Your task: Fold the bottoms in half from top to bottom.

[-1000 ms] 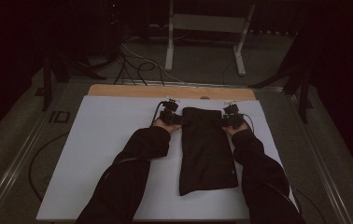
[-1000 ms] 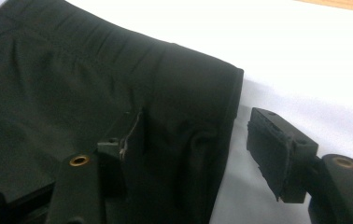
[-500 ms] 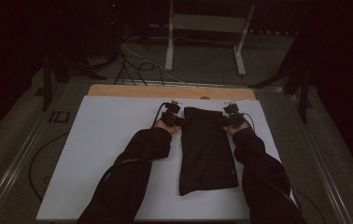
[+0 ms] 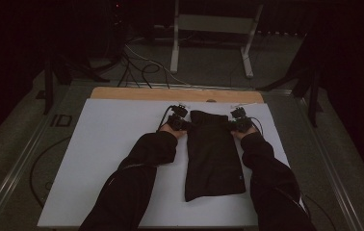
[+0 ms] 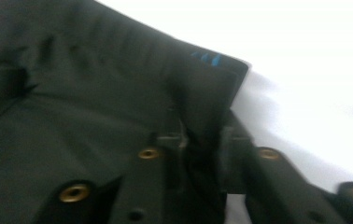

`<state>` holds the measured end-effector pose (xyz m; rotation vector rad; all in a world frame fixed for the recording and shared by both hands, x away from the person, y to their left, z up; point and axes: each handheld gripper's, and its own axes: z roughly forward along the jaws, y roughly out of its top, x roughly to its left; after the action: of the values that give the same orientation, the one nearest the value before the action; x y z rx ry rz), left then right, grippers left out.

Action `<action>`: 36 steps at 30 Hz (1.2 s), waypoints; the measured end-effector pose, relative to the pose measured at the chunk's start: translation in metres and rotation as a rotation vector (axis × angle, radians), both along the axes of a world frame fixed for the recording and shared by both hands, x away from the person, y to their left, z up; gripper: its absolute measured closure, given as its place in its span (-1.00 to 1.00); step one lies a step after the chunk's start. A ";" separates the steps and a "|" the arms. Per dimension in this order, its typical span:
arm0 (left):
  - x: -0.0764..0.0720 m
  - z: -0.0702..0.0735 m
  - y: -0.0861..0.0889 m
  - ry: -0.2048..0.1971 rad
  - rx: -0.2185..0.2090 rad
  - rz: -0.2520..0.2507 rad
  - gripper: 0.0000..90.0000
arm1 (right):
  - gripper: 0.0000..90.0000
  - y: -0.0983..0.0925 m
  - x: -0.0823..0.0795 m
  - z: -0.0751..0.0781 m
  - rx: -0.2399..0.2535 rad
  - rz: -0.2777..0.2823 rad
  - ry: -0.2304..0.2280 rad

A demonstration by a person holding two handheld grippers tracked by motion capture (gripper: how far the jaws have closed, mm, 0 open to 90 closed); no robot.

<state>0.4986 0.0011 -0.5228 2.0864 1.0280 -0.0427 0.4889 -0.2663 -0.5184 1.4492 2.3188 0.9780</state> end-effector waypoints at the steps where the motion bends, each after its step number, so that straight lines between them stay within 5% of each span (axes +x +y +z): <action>1: 0.000 0.000 0.000 -0.006 -0.001 0.000 0.80 | 0.82 0.001 0.000 0.001 -0.009 0.004 -0.001; 14: -0.008 0.011 -0.002 -0.042 -0.007 -0.005 0.85 | 0.92 0.002 -0.008 0.006 -0.032 0.014 -0.048; 25: -0.017 0.024 0.000 -0.056 -0.045 -0.032 0.85 | 0.92 -0.001 -0.018 0.017 -0.007 0.020 -0.087; 36: -0.030 0.037 -0.002 -0.096 -0.031 -0.078 0.85 | 0.92 -0.005 -0.032 0.029 0.006 0.020 -0.115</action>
<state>0.4689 -0.0011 -0.4856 2.0794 0.8834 0.0020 0.4567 -0.2717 -0.4899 1.3373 2.2547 1.0461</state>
